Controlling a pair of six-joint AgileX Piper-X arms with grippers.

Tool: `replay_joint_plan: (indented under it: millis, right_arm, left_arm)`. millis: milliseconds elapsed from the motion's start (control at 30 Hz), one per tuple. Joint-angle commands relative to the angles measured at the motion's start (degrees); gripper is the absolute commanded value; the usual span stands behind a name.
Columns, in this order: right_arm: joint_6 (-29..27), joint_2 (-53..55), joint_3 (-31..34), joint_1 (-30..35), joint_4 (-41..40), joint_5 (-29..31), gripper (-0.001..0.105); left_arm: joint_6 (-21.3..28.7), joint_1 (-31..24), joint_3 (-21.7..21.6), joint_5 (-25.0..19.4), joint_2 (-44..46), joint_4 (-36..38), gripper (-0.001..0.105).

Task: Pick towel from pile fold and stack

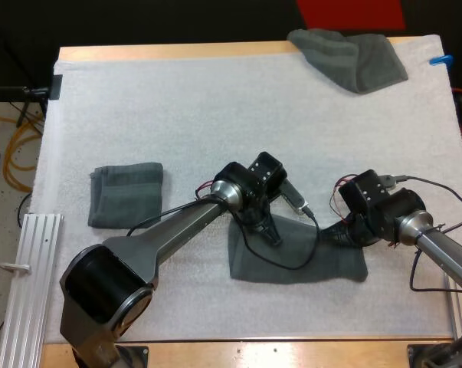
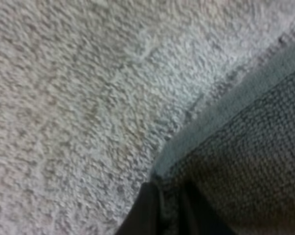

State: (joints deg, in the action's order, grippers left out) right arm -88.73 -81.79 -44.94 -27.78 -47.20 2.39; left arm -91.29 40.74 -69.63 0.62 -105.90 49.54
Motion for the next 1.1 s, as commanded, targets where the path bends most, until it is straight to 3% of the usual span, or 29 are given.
replay_joint_plan:
  millis: [0, 100, 300, 467, 700, 800, 867, 933, 1067]
  right_arm:
    - [0.2, 0.9, -0.1, 0.2, -0.7, 0.4, 0.000]
    - [0.1, 2.0, -0.1, 0.2, -0.1, 1.5, 0.000]
    - [-2.2, 9.9, -1.4, 0.2, 0.2, 9.5, 0.000]
    - [-6.3, 18.8, -4.8, 0.2, 0.8, 9.6, 0.000]
    - [-7.7, 27.9, -8.4, 0.2, 1.1, 8.6, 0.000]
    - [-7.7, 32.0, -8.9, 0.2, 0.7, 0.8, 0.000]
    - [-6.9, 34.4, -8.9, 0.2, -0.8, -9.6, 0.000]
    - [-4.7, 35.5, -8.9, 0.1, -2.7, -15.7, 0.000]
    - [-2.4, 37.1, -8.9, 0.1, -7.8, -23.2, 0.000]
  left_arm:
    - [0.3, 0.0, -1.0, -1.0, 1.2, 0.3, 0.000]
    - [0.3, 0.0, -2.7, -1.0, 3.9, 0.5, 0.000]
    - [0.3, 0.0, -4.5, -1.0, 12.2, 0.5, 0.000]
    - [0.3, 0.0, -4.4, -0.6, 20.7, 1.7, 0.000]
    - [-1.4, 0.0, -4.4, -0.6, 31.4, 6.4, 0.000]
    - [-2.3, 0.0, -4.4, 1.3, 35.4, 9.1, 0.000]
    - [-3.3, 0.1, -4.4, 5.1, 37.8, 12.2, 0.000]
    - [-4.6, 0.1, -4.4, 7.7, 39.1, 14.7, 0.000]
    - [-5.3, 1.4, -4.0, 10.6, 40.4, 18.4, 0.000]
